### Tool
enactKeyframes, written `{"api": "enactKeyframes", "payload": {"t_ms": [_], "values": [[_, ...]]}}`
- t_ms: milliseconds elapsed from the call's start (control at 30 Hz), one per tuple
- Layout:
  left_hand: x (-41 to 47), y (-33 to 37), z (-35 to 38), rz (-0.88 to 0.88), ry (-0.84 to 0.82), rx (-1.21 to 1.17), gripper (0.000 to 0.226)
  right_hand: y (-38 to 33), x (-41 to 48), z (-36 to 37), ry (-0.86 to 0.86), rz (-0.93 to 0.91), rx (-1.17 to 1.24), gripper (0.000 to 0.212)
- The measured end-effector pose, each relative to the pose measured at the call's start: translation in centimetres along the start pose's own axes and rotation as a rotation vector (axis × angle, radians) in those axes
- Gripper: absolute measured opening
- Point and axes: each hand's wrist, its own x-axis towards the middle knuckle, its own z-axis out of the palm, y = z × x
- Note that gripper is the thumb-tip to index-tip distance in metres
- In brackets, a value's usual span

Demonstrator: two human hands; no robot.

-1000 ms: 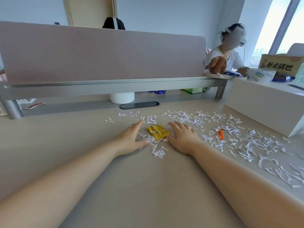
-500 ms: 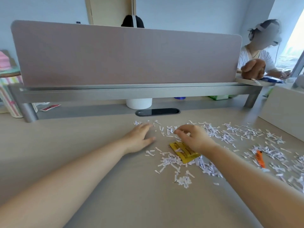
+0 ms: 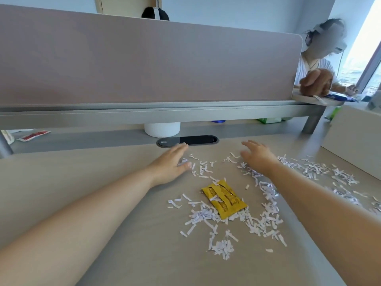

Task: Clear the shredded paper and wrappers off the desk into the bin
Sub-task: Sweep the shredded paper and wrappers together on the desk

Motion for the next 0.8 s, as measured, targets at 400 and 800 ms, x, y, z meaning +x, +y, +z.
{"api": "enactKeyframes", "payload": {"t_ms": [400,800], "values": [[-2.3,2.6,1.1,0.139,-0.205,-0.160,0.039,-2.2,-6.0,-0.4,-0.475,-0.294,0.504,0.032],[-10.1,6.6,1.6,0.056,-0.311,0.223,0.118,0.4,-14.6,-3.7,-0.327,-0.233,-0.058,0.086]]}}
